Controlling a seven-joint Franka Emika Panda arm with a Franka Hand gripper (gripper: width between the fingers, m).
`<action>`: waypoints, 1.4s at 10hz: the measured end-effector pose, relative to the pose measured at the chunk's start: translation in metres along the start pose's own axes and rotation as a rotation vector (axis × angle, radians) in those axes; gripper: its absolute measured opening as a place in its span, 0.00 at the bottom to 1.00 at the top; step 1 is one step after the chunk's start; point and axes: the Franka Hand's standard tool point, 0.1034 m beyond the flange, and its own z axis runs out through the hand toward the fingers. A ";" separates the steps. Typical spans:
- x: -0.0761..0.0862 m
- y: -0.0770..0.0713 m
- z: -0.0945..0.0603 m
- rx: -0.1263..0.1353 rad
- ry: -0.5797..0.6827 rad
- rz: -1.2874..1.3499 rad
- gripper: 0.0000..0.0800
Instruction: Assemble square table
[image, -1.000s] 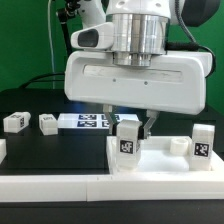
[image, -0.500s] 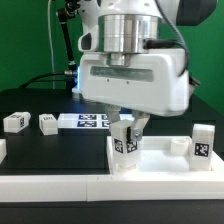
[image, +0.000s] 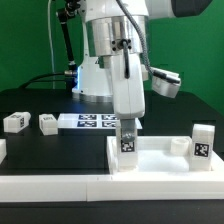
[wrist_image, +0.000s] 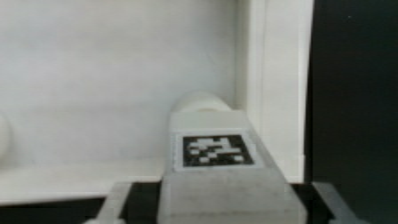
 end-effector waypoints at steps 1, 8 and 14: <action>0.001 0.000 0.000 0.000 0.000 -0.006 0.36; 0.005 0.000 -0.004 0.006 0.035 -0.702 0.81; 0.010 -0.001 0.000 -0.029 0.085 -1.298 0.81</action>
Offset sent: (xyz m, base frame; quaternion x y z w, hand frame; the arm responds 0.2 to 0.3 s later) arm -0.0091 -0.0079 0.0104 -0.0936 0.0340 -0.3817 0.9189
